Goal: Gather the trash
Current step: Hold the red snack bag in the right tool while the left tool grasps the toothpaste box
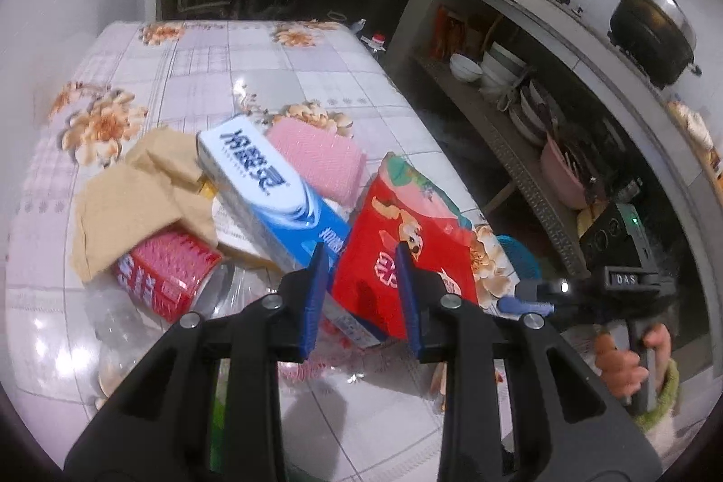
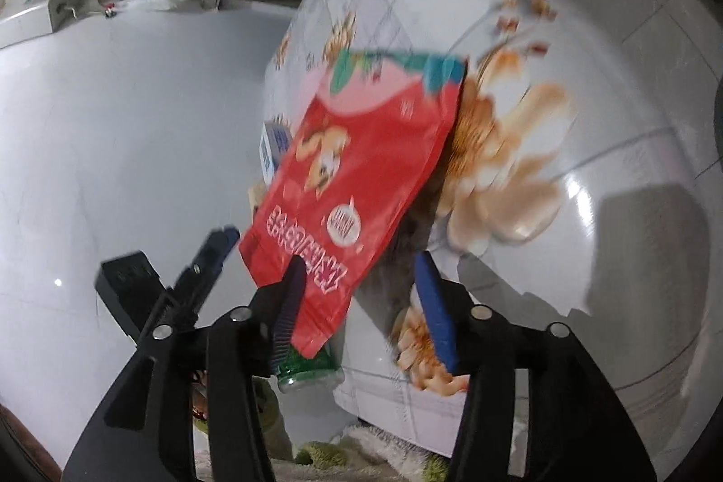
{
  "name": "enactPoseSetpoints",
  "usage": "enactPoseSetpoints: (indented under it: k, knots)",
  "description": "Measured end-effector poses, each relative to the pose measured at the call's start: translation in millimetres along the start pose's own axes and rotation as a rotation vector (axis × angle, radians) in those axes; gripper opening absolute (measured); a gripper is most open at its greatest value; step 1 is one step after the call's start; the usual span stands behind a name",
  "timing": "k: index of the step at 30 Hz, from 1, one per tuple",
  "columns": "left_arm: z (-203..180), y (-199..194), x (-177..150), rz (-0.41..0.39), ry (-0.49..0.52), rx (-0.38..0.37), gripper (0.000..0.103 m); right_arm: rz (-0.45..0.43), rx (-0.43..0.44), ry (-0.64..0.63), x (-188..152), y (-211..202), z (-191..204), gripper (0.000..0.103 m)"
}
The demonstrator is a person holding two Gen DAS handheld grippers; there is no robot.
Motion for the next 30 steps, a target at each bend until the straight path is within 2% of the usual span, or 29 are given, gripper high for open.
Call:
enactPoseSetpoints:
  k: [3, 8, 11, 13, 15, 19, 20, 23, 25, 27, 30]
  knots:
    - [-5.4, 6.9, 0.5, 0.017, 0.024, 0.002, 0.028, 0.024, -0.013, 0.061, -2.1, 16.4, -7.3, 0.055]
    - [-8.5, 14.1, -3.4, 0.044, 0.024, -0.007, 0.028, 0.012, 0.004, 0.135, 3.4, 36.5, -15.1, 0.055]
    - [-8.4, 14.2, -5.9, 0.053, 0.004, -0.034, 0.028, -0.007, 0.047, 0.165, 6.4, 44.4, -13.8, 0.053]
    - [-6.1, 14.1, -6.3, 0.055, -0.014, -0.045, 0.028, -0.026, 0.055, 0.18, 8.9, 48.1, -14.9, 0.046]
    - [-3.6, 13.7, -6.7, 0.054, -0.029, -0.054, 0.028, -0.037, 0.073, 0.206, 10.4, 50.8, -17.9, 0.031]
    - [1.3, 10.9, -4.3, 0.039, -0.052, -0.053, 0.028, -0.048, 0.118, 0.236, 8.4, 46.7, -29.5, 0.013]
    - [2.4, 10.5, -2.7, 0.033, -0.055, -0.046, 0.03, -0.054, 0.124, 0.241, 8.5, 43.4, -31.9, 0.006]
    - [8.7, 12.7, 4.8, 0.029, -0.086, -0.005, 0.049, -0.081, 0.129, 0.236, 9.4, 30.8, -37.4, 0.004]
    - [11.3, 17.2, 11.0, 0.037, -0.088, 0.025, 0.054, -0.101, 0.125, 0.221, 10.0, 18.1, -39.9, 0.004]
    - [14.7, 23.2, 16.5, 0.047, -0.093, 0.057, 0.066, -0.122, 0.12, 0.21, 10.7, 5.4, -44.0, 0.004]
    - [22.4, 36.6, 23.9, 0.073, -0.117, 0.113, 0.069, -0.143, 0.117, 0.201, 11.3, -15.2, -53.5, 0.004]
Point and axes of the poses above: each gripper's, at about its wrist camera, not at the fingertips, and y roughly the way its jaws point, z to its left, x to its top, the point moved 2 cm from there along y, roughly the way its jaws point, and after that the axes turned 6 degrees about -z, right-handed, at the moved point
